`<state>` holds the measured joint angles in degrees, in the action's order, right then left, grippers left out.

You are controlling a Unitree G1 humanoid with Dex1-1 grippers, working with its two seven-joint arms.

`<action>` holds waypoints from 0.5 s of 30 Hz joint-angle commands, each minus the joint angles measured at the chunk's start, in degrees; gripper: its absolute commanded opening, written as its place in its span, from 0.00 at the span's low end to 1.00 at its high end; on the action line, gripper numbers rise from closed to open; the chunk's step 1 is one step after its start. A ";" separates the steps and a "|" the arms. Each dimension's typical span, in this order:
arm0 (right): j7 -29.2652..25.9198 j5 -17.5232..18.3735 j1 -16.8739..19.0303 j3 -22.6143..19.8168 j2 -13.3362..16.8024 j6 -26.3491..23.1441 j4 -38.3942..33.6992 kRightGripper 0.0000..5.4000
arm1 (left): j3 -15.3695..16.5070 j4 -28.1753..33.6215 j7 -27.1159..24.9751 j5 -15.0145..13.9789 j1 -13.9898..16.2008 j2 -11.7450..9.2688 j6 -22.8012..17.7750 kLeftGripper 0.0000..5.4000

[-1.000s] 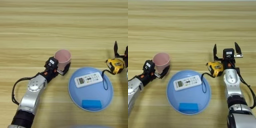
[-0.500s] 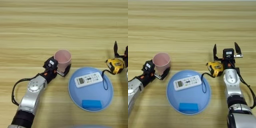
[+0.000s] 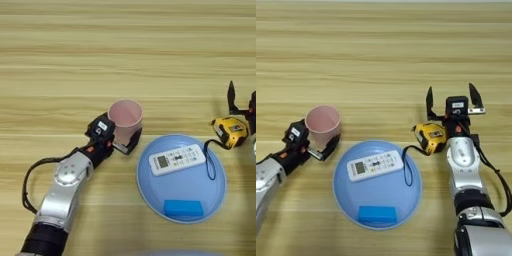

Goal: Move the objects on the table

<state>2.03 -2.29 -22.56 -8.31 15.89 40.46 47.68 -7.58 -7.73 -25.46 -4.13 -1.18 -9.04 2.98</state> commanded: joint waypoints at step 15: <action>0.10 -0.53 -1.39 0.10 0.21 0.51 1.39 1.00 | 1.30 10.29 -2.73 -2.44 4.80 -4.53 -2.50 1.00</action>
<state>2.04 -2.66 -23.01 -8.28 15.90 40.51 48.56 -6.71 0.30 -27.34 -5.50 2.93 -12.46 1.55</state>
